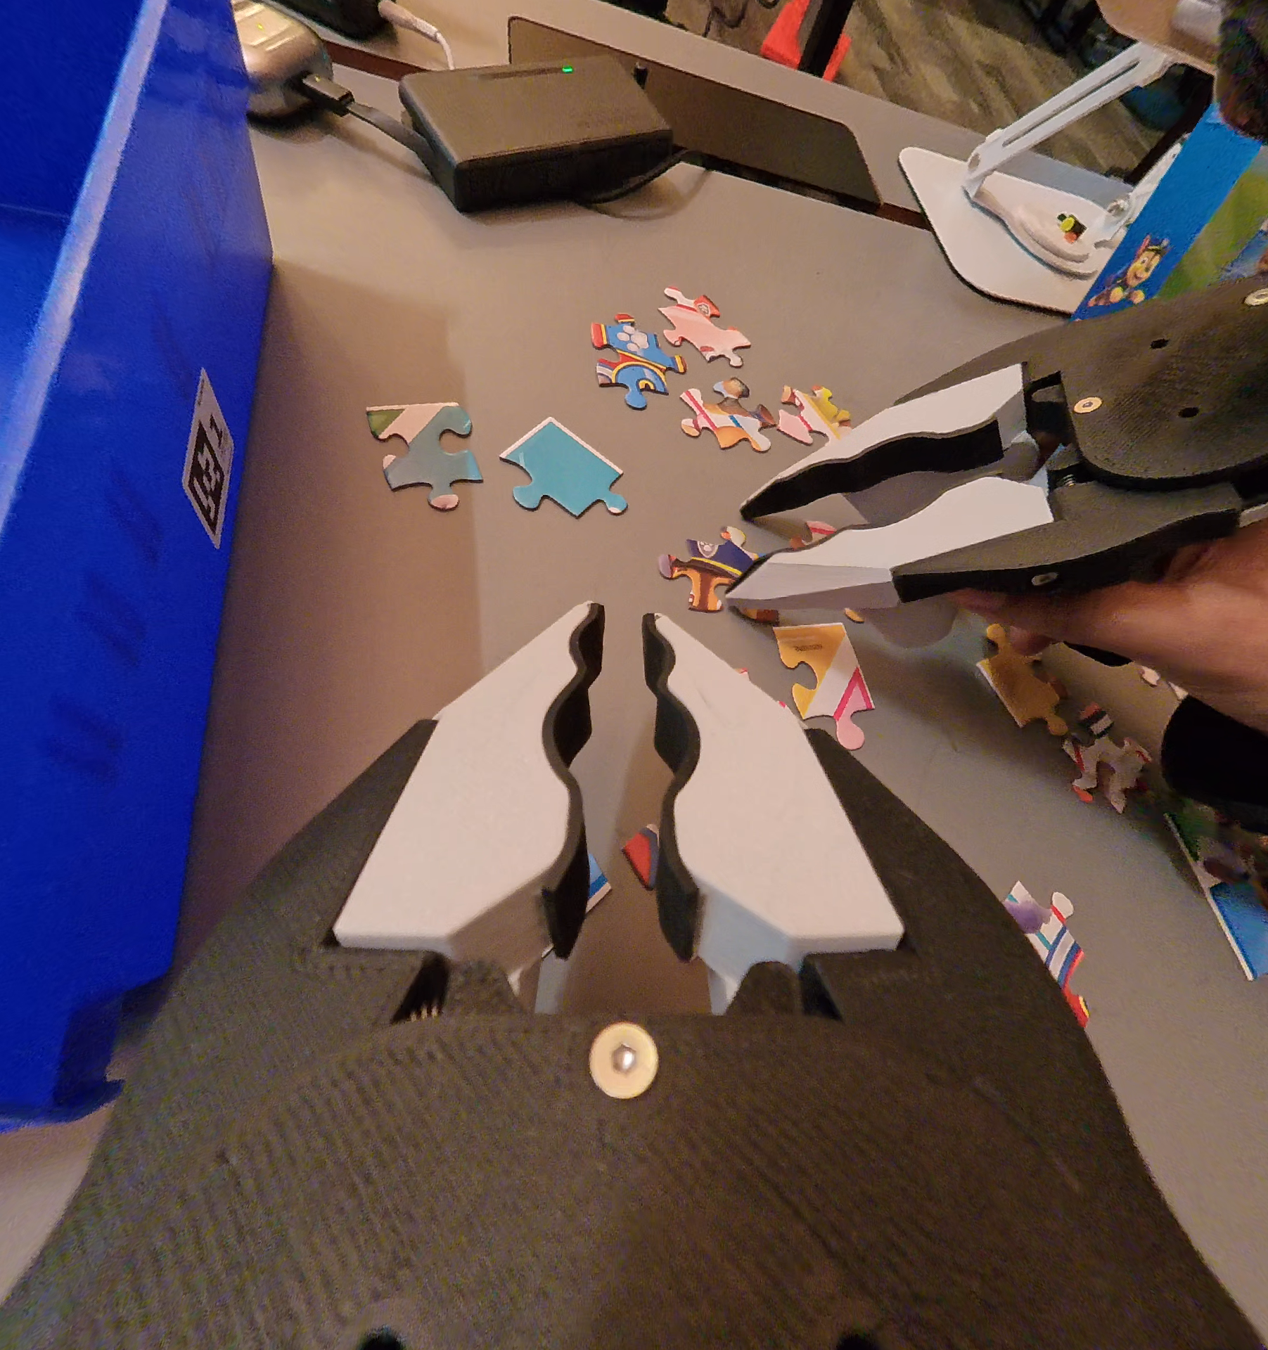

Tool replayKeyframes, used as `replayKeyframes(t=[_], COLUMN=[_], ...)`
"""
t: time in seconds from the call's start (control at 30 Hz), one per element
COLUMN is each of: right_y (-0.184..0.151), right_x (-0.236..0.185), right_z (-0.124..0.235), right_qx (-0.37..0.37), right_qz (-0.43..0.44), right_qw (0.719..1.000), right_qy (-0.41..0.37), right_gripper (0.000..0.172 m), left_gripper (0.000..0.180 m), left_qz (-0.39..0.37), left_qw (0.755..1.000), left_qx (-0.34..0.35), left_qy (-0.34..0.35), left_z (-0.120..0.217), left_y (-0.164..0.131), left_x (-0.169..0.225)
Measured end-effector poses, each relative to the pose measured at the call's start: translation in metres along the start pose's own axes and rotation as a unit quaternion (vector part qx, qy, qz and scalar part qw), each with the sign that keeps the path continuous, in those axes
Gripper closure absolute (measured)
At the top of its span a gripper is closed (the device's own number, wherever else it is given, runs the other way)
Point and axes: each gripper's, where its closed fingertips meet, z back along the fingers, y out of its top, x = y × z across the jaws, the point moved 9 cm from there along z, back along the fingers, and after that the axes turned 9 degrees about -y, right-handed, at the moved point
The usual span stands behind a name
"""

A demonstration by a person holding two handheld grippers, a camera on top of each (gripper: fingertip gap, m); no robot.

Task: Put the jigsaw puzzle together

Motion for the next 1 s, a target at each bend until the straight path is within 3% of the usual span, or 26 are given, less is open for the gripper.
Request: replayKeyframes(t=[0.13,0.6,0.83,1.0], right_y=[0.004,0.003,0.004,-0.031], right_x=[-0.006,-0.001,0.008,0.014], right_z=[-0.001,0.007,0.055,0.113], right_qx=[-0.007,0.013,0.05,0.059], right_qz=[0.028,0.021,0.029,0.088], right_qw=[0.999,1.0,0.998,0.994], right_qy=[-0.016,0.008,0.007,-0.034], right_gripper=[0.146,0.147,0.146,0.146], left_gripper=[0.172,0.172,0.171,0.17], left_qz=[0.001,-0.004,-0.001,-0.013], left_qw=[1.0,1.0,1.0,0.999], left_qx=[-0.001,0.01,0.01,0.015], left_qy=[-0.002,-0.008,-0.015,-0.033], left_z=[-0.001,0.002,0.0,0.002], left_y=[0.0,0.004,0.003,0.008], left_x=[0.0,0.003,0.003,0.012])
